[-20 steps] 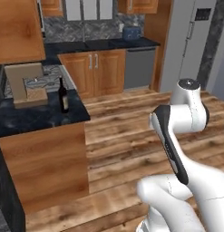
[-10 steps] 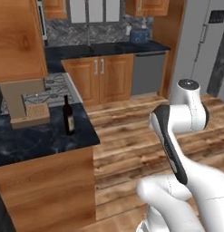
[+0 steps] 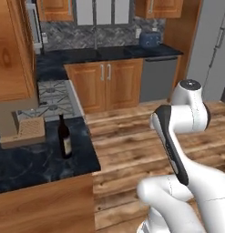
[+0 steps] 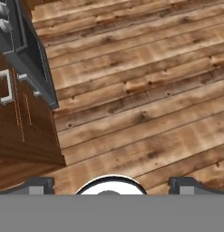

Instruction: There is a wine glass and glass cup on the dining counter. Place the wine bottle next to the wine glass and the juice bottle next to the glass cup.

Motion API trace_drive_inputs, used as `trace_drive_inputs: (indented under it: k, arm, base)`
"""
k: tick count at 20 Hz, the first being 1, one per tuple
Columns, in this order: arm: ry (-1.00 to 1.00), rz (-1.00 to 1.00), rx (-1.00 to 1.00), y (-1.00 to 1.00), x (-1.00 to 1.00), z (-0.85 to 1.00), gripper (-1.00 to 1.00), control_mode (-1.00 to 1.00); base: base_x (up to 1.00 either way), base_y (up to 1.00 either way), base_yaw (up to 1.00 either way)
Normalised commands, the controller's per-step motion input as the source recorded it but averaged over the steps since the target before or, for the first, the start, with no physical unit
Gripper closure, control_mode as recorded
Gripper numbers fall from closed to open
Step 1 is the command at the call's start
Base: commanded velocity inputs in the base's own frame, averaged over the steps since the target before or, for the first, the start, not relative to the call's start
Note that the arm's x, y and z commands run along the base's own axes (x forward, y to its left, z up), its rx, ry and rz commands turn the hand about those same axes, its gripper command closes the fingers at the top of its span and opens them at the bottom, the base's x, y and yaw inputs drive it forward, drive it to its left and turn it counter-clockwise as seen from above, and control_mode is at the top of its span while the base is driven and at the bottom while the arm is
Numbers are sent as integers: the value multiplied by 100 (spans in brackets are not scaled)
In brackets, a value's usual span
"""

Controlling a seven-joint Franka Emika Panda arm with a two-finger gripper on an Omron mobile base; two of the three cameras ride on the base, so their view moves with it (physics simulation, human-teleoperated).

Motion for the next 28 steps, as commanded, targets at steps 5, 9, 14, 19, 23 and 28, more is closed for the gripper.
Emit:
trace_drive_inputs:
  k: [5, 9, 14, 19, 23, 28]
  arm:
    - [0, 0, 0, 0, 0, 0, -100, 100]
    - [0, 0, 0, 0, 0, 0, -100, 100]
    - [0, 0, 0, 0, 0, 0, -100, 100]
    - [0, 0, 0, 0, 0, 0, -100, 100]
    - [0, 0, 0, 0, 0, 0, -100, 100]
    - [0, 0, 0, 0, 0, 0, -100, 100]
  base:
    - [67, -25, 24]
    - [42, -13, 53]
    - [14, -1, 83]
    - [3, 0, 91]
    - [-6, -18, 75]
    - [-21, -43, 50]
